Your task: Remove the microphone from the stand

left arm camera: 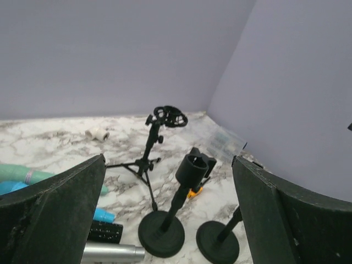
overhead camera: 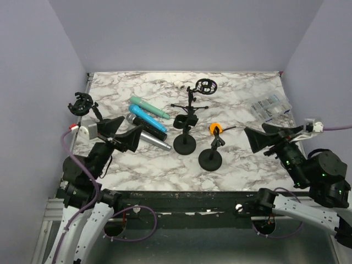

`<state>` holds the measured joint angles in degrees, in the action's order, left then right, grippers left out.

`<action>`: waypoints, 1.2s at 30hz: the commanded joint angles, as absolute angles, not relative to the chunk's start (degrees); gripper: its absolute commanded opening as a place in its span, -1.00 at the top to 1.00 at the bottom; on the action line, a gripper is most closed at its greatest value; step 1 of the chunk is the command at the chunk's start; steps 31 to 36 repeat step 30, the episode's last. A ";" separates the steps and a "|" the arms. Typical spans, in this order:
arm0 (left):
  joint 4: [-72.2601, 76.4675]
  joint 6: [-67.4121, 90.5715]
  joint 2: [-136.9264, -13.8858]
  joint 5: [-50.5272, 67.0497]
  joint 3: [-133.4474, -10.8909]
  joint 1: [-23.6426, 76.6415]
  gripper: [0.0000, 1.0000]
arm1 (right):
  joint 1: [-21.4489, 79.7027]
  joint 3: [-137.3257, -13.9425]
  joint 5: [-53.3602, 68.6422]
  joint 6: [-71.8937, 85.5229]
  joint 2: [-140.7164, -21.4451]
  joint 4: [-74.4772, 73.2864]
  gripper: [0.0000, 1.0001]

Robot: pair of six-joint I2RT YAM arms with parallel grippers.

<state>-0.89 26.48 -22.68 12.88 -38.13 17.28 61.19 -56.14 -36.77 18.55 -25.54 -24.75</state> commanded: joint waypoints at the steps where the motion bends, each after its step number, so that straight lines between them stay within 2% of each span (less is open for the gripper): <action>1: 2.68 27.42 -12.63 11.63 -35.36 17.44 -0.95 | 61.52 -51.47 -38.17 17.70 -18.18 -22.28 -0.81; 3: 4.28 27.80 -8.11 11.43 -32.93 17.46 -0.96 | 61.48 -48.67 -38.84 18.06 -13.58 -19.96 -0.98; 10: 4.75 30.95 -0.52 10.38 -30.32 17.45 -0.97 | 61.48 -43.64 -40.21 19.78 -0.63 -16.65 -0.99; 17: 5.77 31.88 2.14 9.83 -31.21 17.47 -0.97 | 61.44 -46.40 -42.54 22.40 -0.61 -20.95 -0.99; 36: 4.01 31.20 5.19 8.20 -32.35 17.43 -0.97 | 61.51 -45.13 -47.24 25.48 -0.44 -20.79 -0.99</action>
